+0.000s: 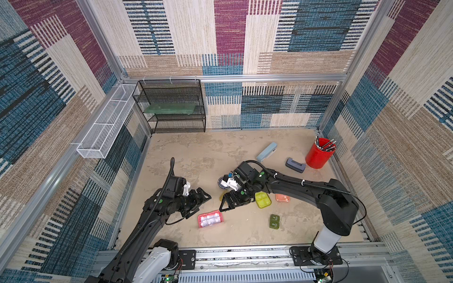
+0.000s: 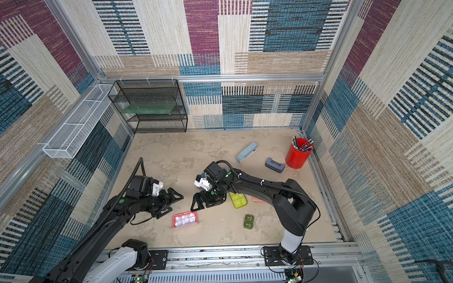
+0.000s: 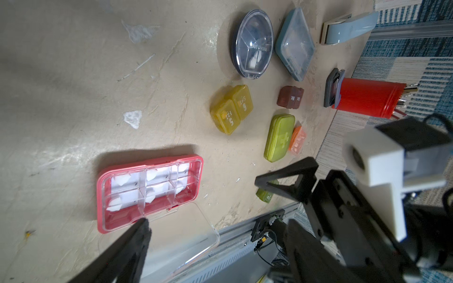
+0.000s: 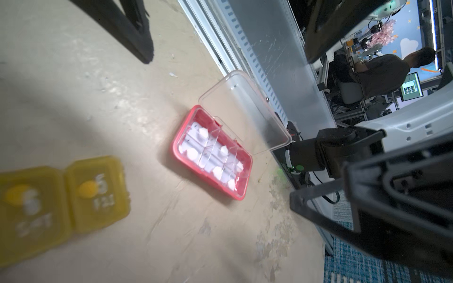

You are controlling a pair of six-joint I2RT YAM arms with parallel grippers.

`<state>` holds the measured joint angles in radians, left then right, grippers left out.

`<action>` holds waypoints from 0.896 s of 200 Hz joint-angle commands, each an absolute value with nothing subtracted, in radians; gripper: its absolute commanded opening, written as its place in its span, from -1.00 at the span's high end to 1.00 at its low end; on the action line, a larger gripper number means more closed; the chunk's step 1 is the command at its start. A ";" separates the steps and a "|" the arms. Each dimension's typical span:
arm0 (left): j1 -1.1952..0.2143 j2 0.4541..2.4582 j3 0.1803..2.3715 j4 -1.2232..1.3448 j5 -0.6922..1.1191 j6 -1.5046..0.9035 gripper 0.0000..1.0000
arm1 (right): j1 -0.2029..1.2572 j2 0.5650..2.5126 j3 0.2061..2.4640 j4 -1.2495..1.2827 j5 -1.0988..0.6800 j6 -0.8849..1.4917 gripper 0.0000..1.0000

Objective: Close pillboxes
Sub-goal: Close the lid on the pillbox.

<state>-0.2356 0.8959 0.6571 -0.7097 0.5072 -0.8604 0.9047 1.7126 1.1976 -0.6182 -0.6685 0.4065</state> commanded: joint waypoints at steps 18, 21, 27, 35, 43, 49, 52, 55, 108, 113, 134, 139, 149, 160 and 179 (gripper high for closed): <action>-0.205 0.878 0.651 -0.715 0.484 -0.815 -0.77 | 1.001 1.630 1.155 -0.627 -0.590 0.556 -0.95; -0.202 0.875 0.650 -0.715 0.483 -0.813 -0.78 | 1.005 1.628 1.152 -0.626 -0.592 0.561 -0.95; -0.196 0.870 0.649 -0.716 0.478 -0.807 -0.78 | 1.014 1.627 1.152 -0.624 -0.597 0.568 -0.94; -0.189 0.865 0.647 -0.716 0.465 -0.795 -0.78 | 1.028 1.630 1.161 -0.623 -0.605 0.572 -0.95; -0.179 0.861 0.647 -0.722 0.448 -0.784 -0.78 | 1.036 1.636 1.170 -0.619 -0.614 0.569 -0.95; -0.170 0.858 0.647 -0.728 0.435 -0.779 -0.78 | 1.063 1.645 1.179 -0.615 -0.623 0.568 -0.94; -0.166 0.856 0.648 -0.735 0.429 -0.778 -0.78 | 1.072 1.650 1.184 -0.615 -0.627 0.568 -0.94; -0.161 0.854 0.650 -0.742 0.420 -0.780 -0.78 | 1.078 1.656 1.188 -0.616 -0.631 0.570 -0.94; -0.105 0.762 0.662 -0.806 0.331 -0.777 -0.79 | 1.154 1.787 1.281 -0.574 -0.675 0.575 -0.95; -0.102 0.758 0.668 -0.815 0.331 -0.772 -0.78 | 1.159 1.798 1.295 -0.571 -0.678 0.574 -0.95; -0.094 0.722 0.670 -0.826 0.330 -0.771 -0.78 | 1.159 1.850 1.365 -0.591 -0.692 0.545 -0.95; -0.091 0.716 0.670 -0.828 0.331 -0.768 -0.79 | 1.158 1.864 1.380 -0.598 -0.693 0.536 -0.95; -0.086 0.714 0.674 -0.835 0.331 -0.759 -0.79 | 1.155 1.890 1.405 -0.608 -0.696 0.524 -0.95; -0.079 0.718 0.680 -0.848 0.332 -0.742 -0.79 | 1.154 1.916 1.427 -0.612 -0.699 0.517 -0.95; -0.066 0.723 0.689 -0.863 0.342 -0.714 -0.79 | 1.146 1.956 1.464 -0.626 -0.694 0.506 -0.95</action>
